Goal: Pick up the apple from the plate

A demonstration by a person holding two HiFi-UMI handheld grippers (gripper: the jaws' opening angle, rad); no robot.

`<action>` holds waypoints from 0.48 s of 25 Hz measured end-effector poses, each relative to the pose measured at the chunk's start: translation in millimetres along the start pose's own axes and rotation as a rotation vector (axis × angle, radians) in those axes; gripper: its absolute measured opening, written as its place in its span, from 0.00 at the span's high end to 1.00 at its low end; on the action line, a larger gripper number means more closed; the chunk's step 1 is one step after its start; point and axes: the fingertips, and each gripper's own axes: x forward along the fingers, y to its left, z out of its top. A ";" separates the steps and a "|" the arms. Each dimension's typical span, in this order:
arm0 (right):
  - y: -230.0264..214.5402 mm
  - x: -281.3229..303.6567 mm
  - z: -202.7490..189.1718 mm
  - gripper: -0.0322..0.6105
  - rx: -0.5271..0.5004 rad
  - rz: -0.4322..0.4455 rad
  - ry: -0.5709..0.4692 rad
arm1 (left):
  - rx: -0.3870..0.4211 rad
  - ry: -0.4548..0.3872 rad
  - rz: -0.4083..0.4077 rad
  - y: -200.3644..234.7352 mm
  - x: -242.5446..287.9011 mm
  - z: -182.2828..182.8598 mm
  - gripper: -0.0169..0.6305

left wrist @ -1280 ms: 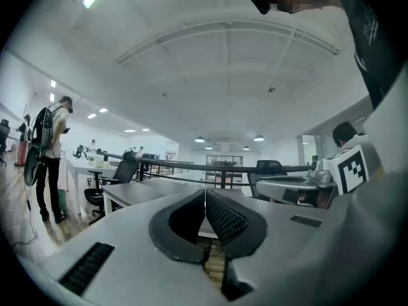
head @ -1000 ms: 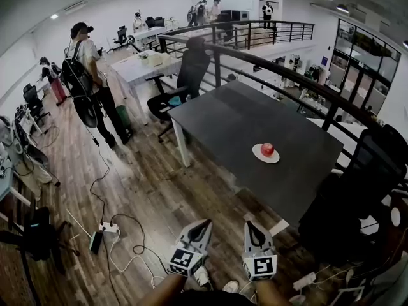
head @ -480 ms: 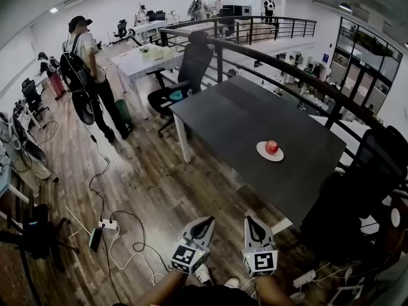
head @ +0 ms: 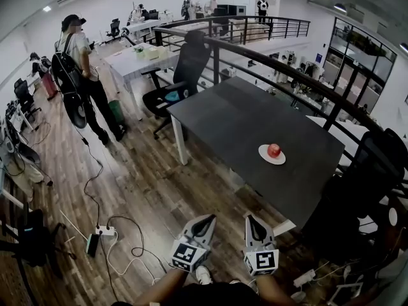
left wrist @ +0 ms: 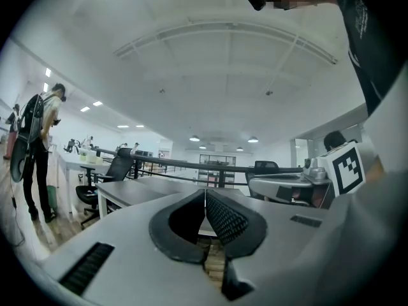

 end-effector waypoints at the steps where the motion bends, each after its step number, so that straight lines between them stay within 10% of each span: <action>1: 1.7 3.0 1.0 0.91 -0.008 -0.009 0.004 | -0.002 -0.001 -0.005 3.2 0.5 0.2 0.93; 12: 19.6 27.1 1.6 0.91 0.007 -0.018 0.028 | -0.025 -0.026 -0.020 28.2 3.0 1.0 0.93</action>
